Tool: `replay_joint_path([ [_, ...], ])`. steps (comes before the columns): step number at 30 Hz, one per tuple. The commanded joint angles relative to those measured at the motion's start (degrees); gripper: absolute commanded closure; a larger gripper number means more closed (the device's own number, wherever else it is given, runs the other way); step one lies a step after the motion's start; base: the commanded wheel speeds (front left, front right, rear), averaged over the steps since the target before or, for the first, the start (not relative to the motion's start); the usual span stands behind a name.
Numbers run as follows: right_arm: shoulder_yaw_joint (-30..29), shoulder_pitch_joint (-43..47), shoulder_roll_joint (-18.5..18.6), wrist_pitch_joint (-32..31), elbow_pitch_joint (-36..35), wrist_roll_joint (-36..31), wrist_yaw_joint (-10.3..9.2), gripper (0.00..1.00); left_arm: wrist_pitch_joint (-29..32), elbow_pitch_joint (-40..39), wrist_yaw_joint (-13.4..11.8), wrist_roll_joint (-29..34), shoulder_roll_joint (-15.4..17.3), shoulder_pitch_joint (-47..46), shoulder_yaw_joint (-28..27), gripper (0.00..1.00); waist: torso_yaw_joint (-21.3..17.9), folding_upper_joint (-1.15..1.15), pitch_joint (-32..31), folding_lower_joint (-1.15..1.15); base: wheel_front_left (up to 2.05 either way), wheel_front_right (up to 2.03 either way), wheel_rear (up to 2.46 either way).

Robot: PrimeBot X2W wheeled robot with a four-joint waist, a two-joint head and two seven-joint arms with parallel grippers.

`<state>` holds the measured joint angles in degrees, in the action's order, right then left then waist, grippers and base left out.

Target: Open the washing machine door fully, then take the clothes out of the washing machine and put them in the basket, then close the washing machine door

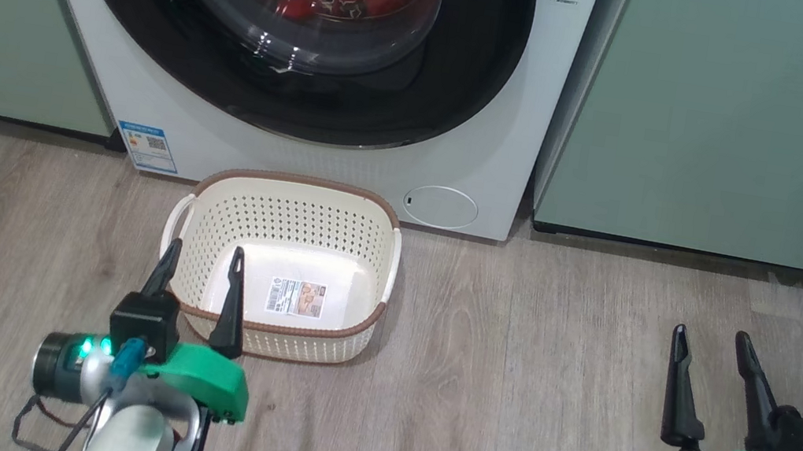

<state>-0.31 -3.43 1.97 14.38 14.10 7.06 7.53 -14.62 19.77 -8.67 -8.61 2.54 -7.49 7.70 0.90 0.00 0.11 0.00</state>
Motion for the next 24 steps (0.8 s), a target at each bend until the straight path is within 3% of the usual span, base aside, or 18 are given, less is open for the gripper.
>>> replay_joint_path([
  [1, 1.62, -1.89, 0.9, 0.62, -1.49, 0.37, -0.04, 0.0, -0.38, -1.4, -0.32, -0.42, 0.34, -3.06, -2.13, 0.0, -0.01, 0.0, -0.02, 0.0, 0.0, 0.0, 0.0],
  [13, 1.86, -2.4, 0.9, 0.62, -1.49, 0.95, -0.04, 0.0, -0.38, -0.96, 0.13, -1.05, 0.34, -3.47, -2.38, 0.0, 0.34, 0.0, 0.08, 0.0, 0.0, 0.0, 0.0],
  [14, 1.88, -2.57, 0.9, 0.62, -1.46, 0.99, -0.04, 0.07, -0.38, -0.98, 0.13, -1.11, 0.34, -3.55, -2.27, 0.0, 0.46, 0.0, 0.16, 0.0, 0.0, 0.0, 0.0],
  [15, 1.99, -2.76, 0.9, 0.62, -1.32, 1.42, -0.04, 0.4, -0.38, -1.0, 0.14, -1.17, 0.34, -3.63, -2.13, 0.0, 0.61, 0.0, 0.27, 0.0, 0.0, 0.0, 0.0],
  [16, 1.98, -3.01, 0.9, 0.62, -1.03, 2.47, -0.04, 0.8, -0.38, -1.05, 0.17, -1.23, 0.34, -3.72, -1.99, 0.0, 0.79, 0.0, 0.42, 0.0, 0.0, 0.0, 0.0],
  [17, 1.5, -3.4, 0.9, 0.62, -0.73, 4.48, -0.04, 1.0, -0.38, -1.1, 0.21, -1.26, 0.34, -3.8, -1.88, 0.0, 0.98, 0.0, 0.62, 0.0, 0.0, 0.0, 0.0],
  [24, -3.2, -9.82, 0.9, 0.62, 3.03, 21.72, -0.04, 1.0, -0.38, -2.11, 0.13, -2.21, 0.34, -4.54, -1.02, 0.0, 2.36, 0.0, 4.44, 0.0, 0.0, 0.0, 0.0],
])
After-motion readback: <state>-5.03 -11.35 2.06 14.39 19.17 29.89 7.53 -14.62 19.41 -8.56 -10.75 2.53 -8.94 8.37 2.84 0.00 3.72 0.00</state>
